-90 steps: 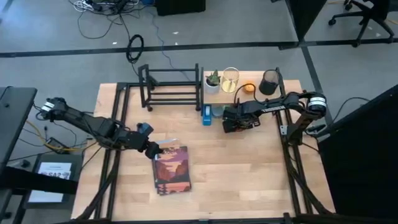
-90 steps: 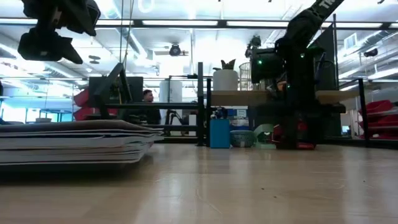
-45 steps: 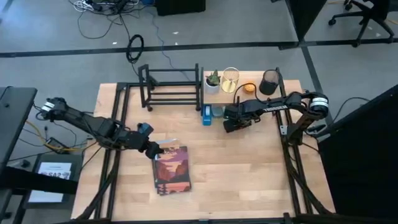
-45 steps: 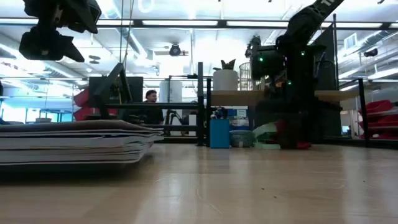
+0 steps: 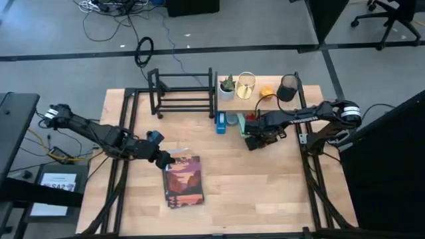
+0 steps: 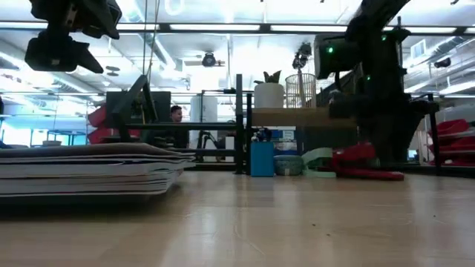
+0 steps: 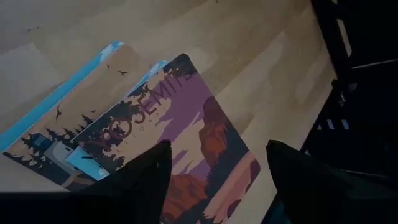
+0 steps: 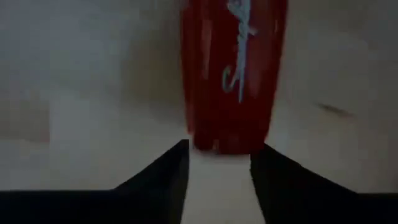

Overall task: Stock shelves
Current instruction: Remove the red stapler from under the shelf

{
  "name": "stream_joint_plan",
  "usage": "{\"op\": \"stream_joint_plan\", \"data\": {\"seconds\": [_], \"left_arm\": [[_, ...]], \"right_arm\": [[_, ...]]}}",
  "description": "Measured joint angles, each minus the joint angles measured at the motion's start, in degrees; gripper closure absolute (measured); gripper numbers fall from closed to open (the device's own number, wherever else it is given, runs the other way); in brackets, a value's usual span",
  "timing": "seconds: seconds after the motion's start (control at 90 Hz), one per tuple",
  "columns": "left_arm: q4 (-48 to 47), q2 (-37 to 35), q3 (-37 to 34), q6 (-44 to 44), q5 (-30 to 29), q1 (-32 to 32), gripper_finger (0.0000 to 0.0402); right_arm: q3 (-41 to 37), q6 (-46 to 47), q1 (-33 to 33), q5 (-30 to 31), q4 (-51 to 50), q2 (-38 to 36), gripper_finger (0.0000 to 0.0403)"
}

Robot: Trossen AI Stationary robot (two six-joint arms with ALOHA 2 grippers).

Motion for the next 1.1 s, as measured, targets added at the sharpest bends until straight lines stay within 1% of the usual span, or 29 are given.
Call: {"op": "stream_joint_plan", "data": {"seconds": [0.156, 0.311, 0.378, 0.467, 0.533, 0.6, 0.678, 0.778, 0.8, 0.933, 1.011, 1.033, 1.067, 1.1], "left_arm": [[0.0, 0.0, 0.0, 0.0, 0.02, -0.02, 0.0161], [0.32, 0.02, 0.0, 0.0, 0.02, -0.02, 0.0161], [0.34, 0.02, 0.0, 0.0, 0.02, -0.02, 0.0161], [0.33, 0.02, 0.0, 0.01, 0.02, 0.0, 0.0161], [0.36, 0.02, -0.01, 0.0, 0.01, 0.0, 0.0161], [0.37, 0.02, 0.0, 0.0, 0.02, -0.01, 0.0161], [0.66, 0.02, -0.02, 0.0, 0.02, 0.0, 0.0161], [1.82, 0.02, -0.02, 0.0, 0.02, -0.01, 0.0161], [1.88, 0.02, -0.03, 0.0, 0.02, 0.0, 0.0161], [2.89, 0.02, -0.07, 0.0, 0.02, 0.0, 0.0161], [2.82, 0.02, -0.07, 0.0, 0.02, 0.0, 0.0161], [2.82, 0.02, -0.07, 0.0, 0.02, 0.0, 0.0161], [2.79, 0.02, -0.07, 0.0, 0.03, 0.0, 0.0161], [2.74, 0.06, -0.07, 0.0, 0.04, -0.01, 0.0161]], "right_arm": [[0.07, -0.6, -0.43, 0.29, 1.27, -1.7, 0.0192], [0.1, -2.45, -3.47, 1.7, 2.47, -1.66, 0.0135], [0.11, -4.69, -5.56, 2.04, 3.29, 0.06, 0.0122], [0.11, -7.52, -7.73, 3.01, 5.51, 3.03, 0.012], [0.11, -8.81, -9.01, 3.04, 6.74, 5.45, 0.013], [0.11, -10.49, -9.84, 2.38, 8.39, 7.59, 0.0153], [0.48, -12.62, -10.36, 0.41, 9.03, 9.47, 0.0191], [0.57, -14.41, -10.56, -0.78, 8.77, 10.73, 0.025], [0.59, -14.58, -10.56, -0.94, 8.65, 10.74, 0.0256], [0.47, -15.73, -9.85, -1.7, 7.37, 9.19, 0.0256], [0.15, -15.95, -9.09, -4.06, 4.47, 7.35, 0.0257], [0.26, -15.6, -8.85, -5.18, 3.3, 6.46, 0.0267], [0.04, -15.01, -8.44, -7.26, 1.55, 5.19, 0.0302], [-0.05, -14.31, -7.77, -8.91, 0.06, 4.03, 0.0306]]}}
